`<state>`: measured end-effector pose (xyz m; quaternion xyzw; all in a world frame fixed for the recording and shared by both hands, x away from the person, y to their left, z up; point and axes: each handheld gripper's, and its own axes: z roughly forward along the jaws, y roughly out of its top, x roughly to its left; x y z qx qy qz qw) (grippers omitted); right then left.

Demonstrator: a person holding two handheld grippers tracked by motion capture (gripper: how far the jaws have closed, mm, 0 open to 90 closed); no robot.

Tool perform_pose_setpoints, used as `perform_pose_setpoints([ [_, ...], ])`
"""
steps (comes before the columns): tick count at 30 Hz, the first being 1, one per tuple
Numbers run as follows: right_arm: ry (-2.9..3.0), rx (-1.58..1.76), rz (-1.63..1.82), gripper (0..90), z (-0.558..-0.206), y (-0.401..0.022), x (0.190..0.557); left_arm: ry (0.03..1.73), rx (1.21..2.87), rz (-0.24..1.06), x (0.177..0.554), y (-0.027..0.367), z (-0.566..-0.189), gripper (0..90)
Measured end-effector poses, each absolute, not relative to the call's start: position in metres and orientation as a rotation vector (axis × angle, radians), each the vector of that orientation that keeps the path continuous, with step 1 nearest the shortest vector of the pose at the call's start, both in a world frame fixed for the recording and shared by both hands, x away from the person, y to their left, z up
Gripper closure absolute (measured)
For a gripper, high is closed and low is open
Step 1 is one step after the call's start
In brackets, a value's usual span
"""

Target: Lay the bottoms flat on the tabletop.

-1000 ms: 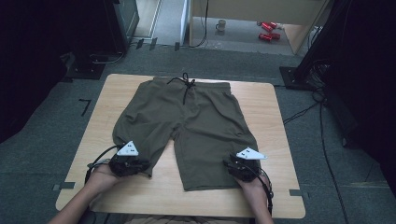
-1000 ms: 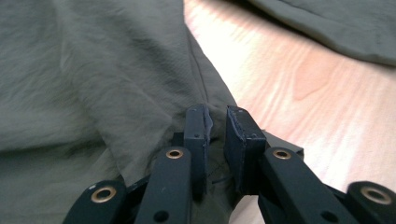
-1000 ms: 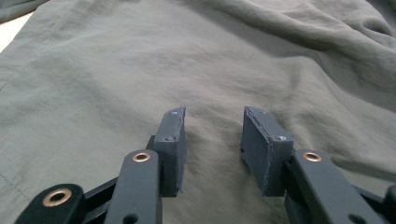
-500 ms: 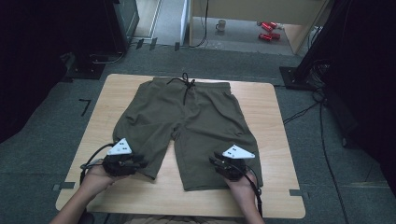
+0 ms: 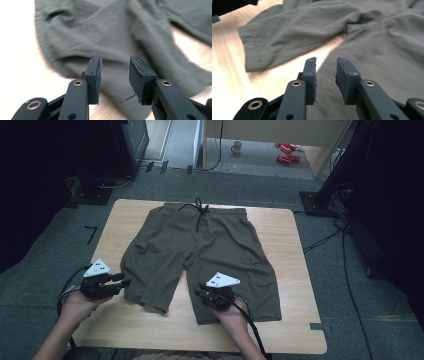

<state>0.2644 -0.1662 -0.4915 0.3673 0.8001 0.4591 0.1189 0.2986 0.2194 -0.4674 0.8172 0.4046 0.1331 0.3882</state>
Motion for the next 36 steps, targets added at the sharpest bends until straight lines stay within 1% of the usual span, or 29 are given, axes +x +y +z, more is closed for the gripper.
perform_pose_setpoints([
  [4,2.377,1.036,1.341,69.4,-0.494,-0.149,0.267,1.087,2.077,0.347,0.298,0.227,-0.477,59.6],
  [9,2.414,0.996,1.358,69.3,-0.5,-0.127,0.27,1.113,2.083,0.365,0.298,0.23,-0.488,55.3],
  [11,2.424,0.987,1.367,69.5,-0.5,-0.12,0.27,1.135,2.063,0.38,0.3,0.235,-0.489,55.8],
  [12,2.428,0.98,1.372,70.1,-0.5,-0.117,0.271,1.15,2.055,0.378,0.302,0.237,-0.489,58.3],
  [13,2.431,0.971,1.379,70.7,-0.5,-0.113,0.271,1.162,2.054,0.375,0.304,0.239,-0.488,62.8],
  [14,2.436,0.962,1.383,70.7,-0.5,-0.109,0.272,1.165,2.052,0.38,0.306,0.239,-0.488,63.2],
  [24,2.496,0.908,1.388,70.8,-0.507,-0.077,0.275,1.212,2.057,0.413,0.34,0.236,-0.496,59.3],
  [31,2.556,0.863,1.36,70.6,-0.515,-0.06,0.276,1.225,2.077,0.427,0.353,0.228,-0.506,59.4],
  [32,2.562,0.862,1.351,70.6,-0.516,-0.058,0.276,1.223,2.076,0.434,0.354,0.227,-0.506,60.1],
  [34,2.569,0.865,1.344,70.6,-0.518,-0.056,0.276,1.228,2.066,0.436,0.355,0.228,-0.507,65.1],
  [36,2.579,0.863,1.33,70.6,-0.52,-0.056,0.277,1.239,2.059,0.428,0.356,0.227,-0.507,75.6],
])
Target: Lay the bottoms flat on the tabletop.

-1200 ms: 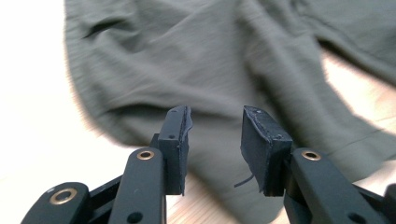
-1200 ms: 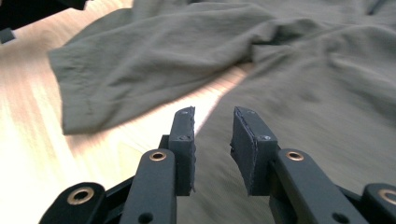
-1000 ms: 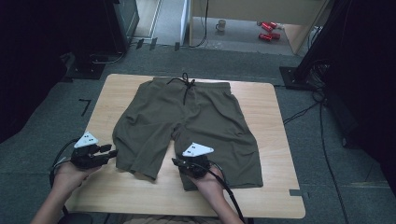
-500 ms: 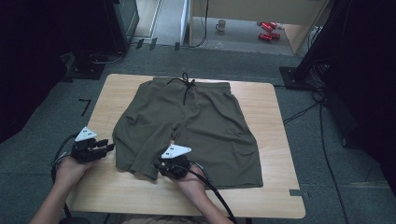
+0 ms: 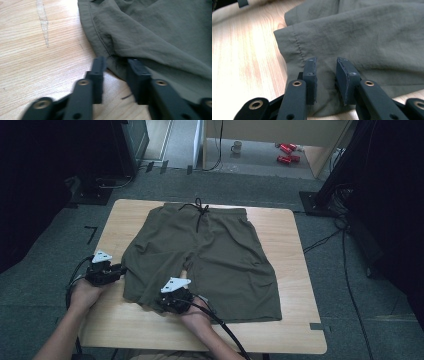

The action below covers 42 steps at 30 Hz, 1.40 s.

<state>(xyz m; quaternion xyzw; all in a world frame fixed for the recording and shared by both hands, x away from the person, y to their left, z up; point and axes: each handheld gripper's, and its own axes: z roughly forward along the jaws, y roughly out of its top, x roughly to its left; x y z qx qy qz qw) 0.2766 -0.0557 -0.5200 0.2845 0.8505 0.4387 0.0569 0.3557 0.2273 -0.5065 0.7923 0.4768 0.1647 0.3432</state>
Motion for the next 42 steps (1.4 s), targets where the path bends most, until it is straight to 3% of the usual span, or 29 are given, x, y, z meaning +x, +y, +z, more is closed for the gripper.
perform_pose_setpoints([
  [3,2.596,0.86,1.306,70.6,-0.521,-0.054,0.276,1.237,2.074,0.403,0.356,0.224,-0.505,90.0],
  [19,2.599,0.793,1.17,73.1,-0.516,-0.075,0.275,1.172,2.006,0.432,0.347,0.233,-0.457,90.0],
  [25,2.569,0.84,1.14,73.0,-0.515,-0.098,0.279,1.126,1.993,0.418,0.352,0.216,-0.444,90.0],
  [36,2.533,0.876,1.146,73.0,-0.517,-0.11,0.282,0.916,2.092,0.347,0.352,0.146,-0.441,90.0],
  [42,2.521,0.882,1.153,73.0,-0.517,-0.111,0.28,0.964,2.109,0.324,0.359,0.149,-0.455,90.0],
])
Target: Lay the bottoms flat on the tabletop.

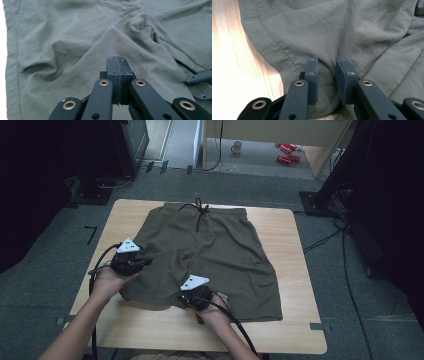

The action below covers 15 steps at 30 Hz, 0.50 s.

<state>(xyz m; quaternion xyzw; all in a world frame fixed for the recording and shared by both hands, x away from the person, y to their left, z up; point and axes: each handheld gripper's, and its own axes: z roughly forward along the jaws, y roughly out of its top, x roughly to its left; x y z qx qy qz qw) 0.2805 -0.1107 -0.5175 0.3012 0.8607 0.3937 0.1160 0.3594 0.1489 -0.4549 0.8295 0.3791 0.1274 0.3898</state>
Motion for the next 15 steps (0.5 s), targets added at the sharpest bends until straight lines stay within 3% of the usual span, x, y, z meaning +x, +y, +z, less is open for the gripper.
perform_pose_setpoints([
  [15,2.505,0.894,1.18,74.2,-0.519,-0.112,0.28,1.111,2.046,0.357,0.323,0.22,-0.472,75.9],
])
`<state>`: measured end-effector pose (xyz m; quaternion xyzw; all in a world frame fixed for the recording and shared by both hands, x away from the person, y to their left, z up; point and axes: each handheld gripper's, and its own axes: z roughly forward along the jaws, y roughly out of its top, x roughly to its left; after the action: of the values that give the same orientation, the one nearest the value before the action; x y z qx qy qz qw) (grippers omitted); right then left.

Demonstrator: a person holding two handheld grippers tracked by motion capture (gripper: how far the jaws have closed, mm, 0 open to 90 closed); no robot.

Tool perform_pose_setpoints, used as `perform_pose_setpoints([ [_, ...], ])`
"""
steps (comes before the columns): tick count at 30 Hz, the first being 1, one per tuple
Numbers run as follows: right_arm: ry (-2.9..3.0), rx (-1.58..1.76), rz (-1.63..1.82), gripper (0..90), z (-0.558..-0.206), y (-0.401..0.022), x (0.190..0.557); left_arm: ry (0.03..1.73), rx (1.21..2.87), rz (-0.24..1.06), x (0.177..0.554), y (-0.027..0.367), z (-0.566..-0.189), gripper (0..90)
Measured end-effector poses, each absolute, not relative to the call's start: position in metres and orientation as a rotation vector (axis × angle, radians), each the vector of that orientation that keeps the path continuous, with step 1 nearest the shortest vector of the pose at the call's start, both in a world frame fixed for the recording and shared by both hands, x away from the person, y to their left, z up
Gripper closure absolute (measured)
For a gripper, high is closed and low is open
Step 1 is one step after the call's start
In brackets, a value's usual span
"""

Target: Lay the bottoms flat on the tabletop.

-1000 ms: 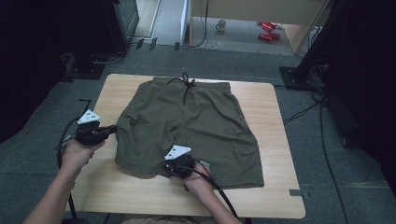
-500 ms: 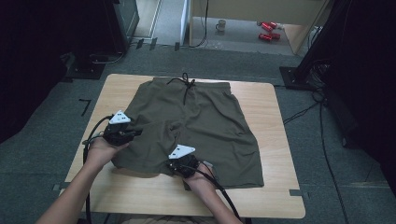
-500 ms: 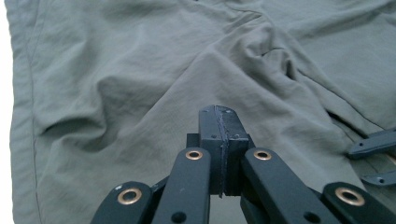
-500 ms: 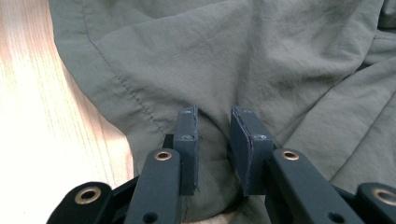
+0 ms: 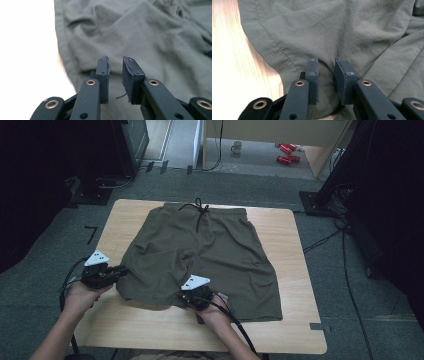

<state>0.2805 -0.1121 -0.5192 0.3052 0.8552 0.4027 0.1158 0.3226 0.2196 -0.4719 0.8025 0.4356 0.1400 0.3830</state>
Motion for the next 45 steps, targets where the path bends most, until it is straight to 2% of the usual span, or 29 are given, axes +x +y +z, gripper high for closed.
perform_pose_setpoints([
  [8,2.521,0.879,1.197,74.8,-0.52,-0.112,0.27,1.134,2.129,0.288,0.31,0.225,-0.503,75.0],
  [15,2.563,0.795,1.214,74.8,-0.52,-0.102,0.245,1.118,2.144,0.278,0.303,0.23,-0.503,76.5],
  [27,2.648,0.785,1.234,75.3,-0.518,-0.115,0.213,1.06,2.2,0.232,0.26,0.232,-0.501,77.0],
  [30,2.643,0.741,1.23,74.8,-0.518,-0.115,0.208,1.058,2.183,0.232,0.257,0.233,-0.502,73.0],
  [32,2.64,0.724,1.251,70.9,-0.519,-0.116,0.209,1.048,2.174,0.25,0.258,0.232,-0.501,68.3],
  [38,2.571,0.791,1.316,61.4,-0.511,-0.126,0.22,1.039,2.109,0.312,0.267,0.23,-0.488,57.7],
  [43,2.506,0.835,1.321,58.0,-0.504,-0.141,0.235,1.029,2.1,0.35,0.282,0.221,-0.479,49.0],
  [45,2.48,0.86,1.331,56.2,-0.501,-0.149,0.239,1.021,2.104,0.354,0.286,0.218,-0.478,48.1],
])
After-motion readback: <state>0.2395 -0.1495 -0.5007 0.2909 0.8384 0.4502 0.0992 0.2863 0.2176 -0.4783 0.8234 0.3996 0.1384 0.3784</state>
